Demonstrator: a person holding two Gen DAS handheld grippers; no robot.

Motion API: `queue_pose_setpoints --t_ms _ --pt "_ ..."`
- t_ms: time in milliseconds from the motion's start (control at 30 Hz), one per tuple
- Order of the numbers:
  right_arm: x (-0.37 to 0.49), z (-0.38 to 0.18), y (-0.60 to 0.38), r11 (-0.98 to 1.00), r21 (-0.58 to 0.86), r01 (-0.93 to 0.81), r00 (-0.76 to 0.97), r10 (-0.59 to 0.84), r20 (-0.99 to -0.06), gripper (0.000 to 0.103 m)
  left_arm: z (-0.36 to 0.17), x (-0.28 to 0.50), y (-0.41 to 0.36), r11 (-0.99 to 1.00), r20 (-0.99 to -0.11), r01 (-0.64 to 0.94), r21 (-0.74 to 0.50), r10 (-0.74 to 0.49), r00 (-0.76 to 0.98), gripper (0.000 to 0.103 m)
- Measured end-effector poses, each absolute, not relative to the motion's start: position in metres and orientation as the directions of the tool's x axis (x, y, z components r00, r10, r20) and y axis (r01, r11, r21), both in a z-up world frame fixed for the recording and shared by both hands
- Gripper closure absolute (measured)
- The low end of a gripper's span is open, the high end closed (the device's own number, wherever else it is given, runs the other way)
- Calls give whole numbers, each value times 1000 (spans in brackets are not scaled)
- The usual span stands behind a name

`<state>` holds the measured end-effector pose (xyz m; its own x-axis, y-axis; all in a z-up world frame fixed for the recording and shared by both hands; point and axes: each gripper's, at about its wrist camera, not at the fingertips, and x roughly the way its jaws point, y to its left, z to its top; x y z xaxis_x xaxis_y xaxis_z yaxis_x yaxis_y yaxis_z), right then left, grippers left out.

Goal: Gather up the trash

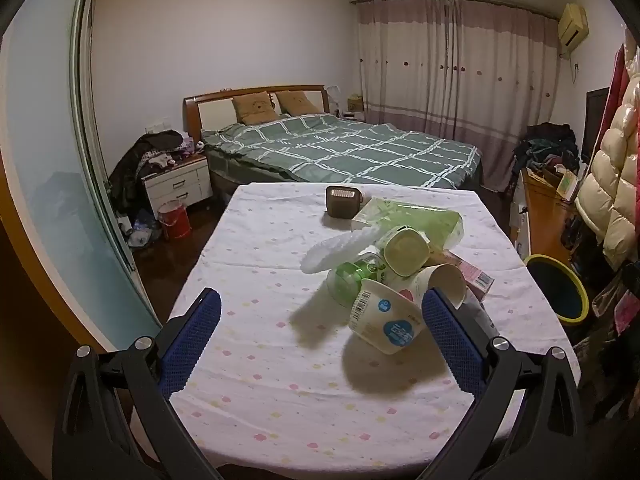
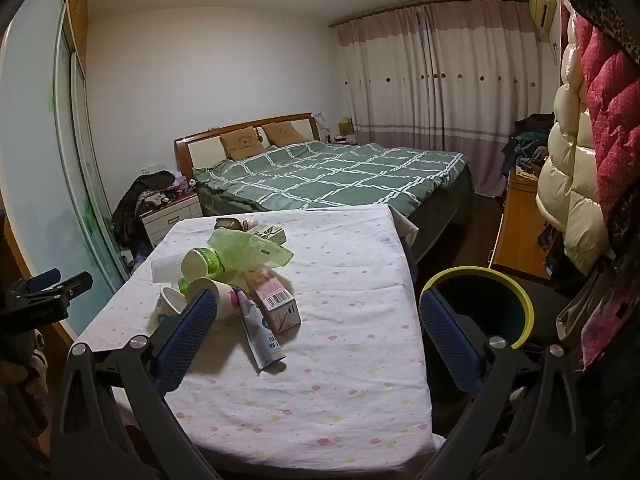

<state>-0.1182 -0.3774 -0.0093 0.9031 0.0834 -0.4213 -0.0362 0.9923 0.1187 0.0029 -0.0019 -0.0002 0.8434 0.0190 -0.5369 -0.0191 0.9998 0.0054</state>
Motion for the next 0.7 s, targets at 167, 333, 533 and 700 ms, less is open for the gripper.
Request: queue_pose_setpoints --t_ms 167,333,533,700 --pt "-117 -10 -378 991 131 -32 901 86 -426 6 -1 0 -5 1000 -527 -22 12 25 849 4" --pt "-115 -13 -376 991 127 -33 899 85 -429 6 -2 2 -5 1000 -535 -15 5 15 844 4" --pt "-114 -14 -377 990 133 -37 898 92 -430 6 -2 2 -5 1000 -536 -13 3 13 844 4" --pt "-113 -13 -379 989 141 -36 897 94 -432 6 -1 2 -6 1000 -536 -11 2 10 844 4"
